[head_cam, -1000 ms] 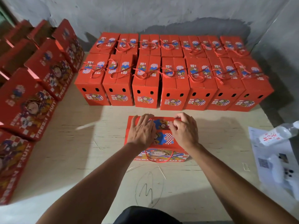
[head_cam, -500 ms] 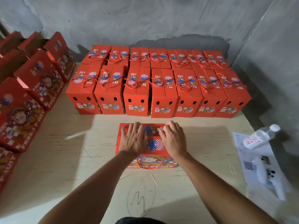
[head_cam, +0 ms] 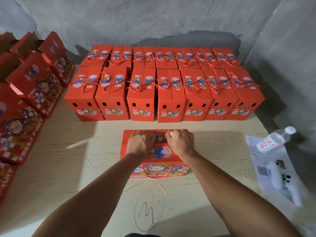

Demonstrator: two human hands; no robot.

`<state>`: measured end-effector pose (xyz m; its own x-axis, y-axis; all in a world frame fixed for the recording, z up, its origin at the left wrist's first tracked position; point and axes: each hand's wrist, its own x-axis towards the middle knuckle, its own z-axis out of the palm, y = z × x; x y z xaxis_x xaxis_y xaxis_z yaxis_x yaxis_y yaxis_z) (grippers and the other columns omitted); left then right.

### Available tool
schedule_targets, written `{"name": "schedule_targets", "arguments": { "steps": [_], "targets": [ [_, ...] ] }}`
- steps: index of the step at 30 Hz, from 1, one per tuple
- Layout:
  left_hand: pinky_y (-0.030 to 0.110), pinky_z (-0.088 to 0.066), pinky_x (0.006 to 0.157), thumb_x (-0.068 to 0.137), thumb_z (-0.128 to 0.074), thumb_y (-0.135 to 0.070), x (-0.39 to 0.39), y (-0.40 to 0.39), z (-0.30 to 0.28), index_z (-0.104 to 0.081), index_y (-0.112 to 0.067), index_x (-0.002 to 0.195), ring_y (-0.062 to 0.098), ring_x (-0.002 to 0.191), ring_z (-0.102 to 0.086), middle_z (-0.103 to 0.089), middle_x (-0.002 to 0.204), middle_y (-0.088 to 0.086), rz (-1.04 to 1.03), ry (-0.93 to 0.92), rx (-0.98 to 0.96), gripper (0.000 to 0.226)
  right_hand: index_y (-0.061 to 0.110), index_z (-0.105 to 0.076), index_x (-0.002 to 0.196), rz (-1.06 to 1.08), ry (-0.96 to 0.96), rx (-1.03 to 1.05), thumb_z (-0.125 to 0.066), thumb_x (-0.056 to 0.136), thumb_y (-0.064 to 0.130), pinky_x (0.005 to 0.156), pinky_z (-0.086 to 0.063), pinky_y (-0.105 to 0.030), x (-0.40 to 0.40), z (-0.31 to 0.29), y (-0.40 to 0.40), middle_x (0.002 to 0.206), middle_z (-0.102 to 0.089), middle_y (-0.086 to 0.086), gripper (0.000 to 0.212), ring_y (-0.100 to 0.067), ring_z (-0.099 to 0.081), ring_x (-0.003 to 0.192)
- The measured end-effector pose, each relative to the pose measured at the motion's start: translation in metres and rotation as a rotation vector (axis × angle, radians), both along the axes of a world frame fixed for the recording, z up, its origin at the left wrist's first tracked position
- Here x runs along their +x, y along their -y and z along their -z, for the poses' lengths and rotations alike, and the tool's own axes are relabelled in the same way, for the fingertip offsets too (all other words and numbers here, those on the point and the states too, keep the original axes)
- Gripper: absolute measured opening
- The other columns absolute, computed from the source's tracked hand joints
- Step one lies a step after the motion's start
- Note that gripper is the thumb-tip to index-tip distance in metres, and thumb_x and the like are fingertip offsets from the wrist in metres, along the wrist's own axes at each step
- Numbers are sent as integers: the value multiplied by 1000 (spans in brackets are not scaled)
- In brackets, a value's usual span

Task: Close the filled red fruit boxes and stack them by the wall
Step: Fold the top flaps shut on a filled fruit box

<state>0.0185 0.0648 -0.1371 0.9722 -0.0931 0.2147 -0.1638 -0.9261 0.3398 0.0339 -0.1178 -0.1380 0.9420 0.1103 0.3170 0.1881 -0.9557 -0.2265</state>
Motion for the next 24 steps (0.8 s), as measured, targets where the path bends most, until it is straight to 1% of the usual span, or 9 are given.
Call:
{"name": "schedule_targets", "arguments": {
  "steps": [2,4,6,8,11,14,20,22,24],
  "targets": [
    [42,-44,90,105,-47,-34,0,4,7,-62,-13,102,28,103,-58,-63,110,7,41,1,93,26,13,-72,70,-91,67,-93,-65,96,24,63,-47,-32,0,5,-2,67,-63,0,29,-22,-59,64],
    [46,-29,115,106,-38,-43,2,4,11,-51,-12,135,29,140,-42,-47,148,10,-13,-51,93,44,13,-68,94,-104,77,-151,-54,102,36,82,-50,-41,3,9,-3,95,-64,-4,28,-24,-58,90],
    [50,-5,127,107,-24,-53,5,2,14,-37,-12,152,24,156,-19,-30,165,7,-42,-131,112,63,10,-62,117,-48,11,-102,-46,104,46,101,-46,-46,8,10,-1,123,-63,-9,41,-27,-57,114],
    [52,-4,127,106,-16,-57,8,3,18,-42,-16,149,21,153,-25,-42,158,3,-24,-148,126,65,11,-61,124,-42,-64,-90,-37,105,53,108,-41,-45,10,13,1,126,-67,-8,52,-26,-59,118],
    [52,-15,123,107,-20,-53,11,0,19,-52,-20,134,22,136,-44,-58,137,-1,-14,-102,149,54,15,-66,112,-41,-81,-143,-28,104,59,94,-43,-42,11,13,0,103,-73,-3,59,-25,-62,99],
    [50,-20,121,107,-22,-51,16,-6,21,-53,-23,126,22,127,-50,-60,125,-4,47,-97,152,46,13,-70,108,42,-154,-184,-26,100,65,91,-45,-41,14,4,-5,100,-73,-5,69,-26,-62,97],
    [51,-9,127,108,-27,-45,22,-29,12,-58,-26,126,14,132,-49,-62,131,-8,202,-16,168,40,15,-78,96,195,-398,-277,-9,97,71,80,-49,-36,-4,-8,-35,96,-75,-12,89,-30,-68,90],
    [51,-2,128,107,-36,-40,19,-42,8,-54,-20,133,16,139,-44,-58,139,-2,22,44,164,37,25,-68,125,106,-447,-317,-20,102,61,83,-49,-35,-14,-7,-41,110,-74,-10,64,-29,-69,102],
    [52,-3,128,105,-38,-43,2,-61,8,-44,-16,144,21,145,-36,-49,149,3,-245,-20,71,48,31,-33,151,-73,-531,-293,-33,105,41,87,-50,-41,-34,-5,-55,122,-69,-13,47,-35,-65,111]
  ]
}}
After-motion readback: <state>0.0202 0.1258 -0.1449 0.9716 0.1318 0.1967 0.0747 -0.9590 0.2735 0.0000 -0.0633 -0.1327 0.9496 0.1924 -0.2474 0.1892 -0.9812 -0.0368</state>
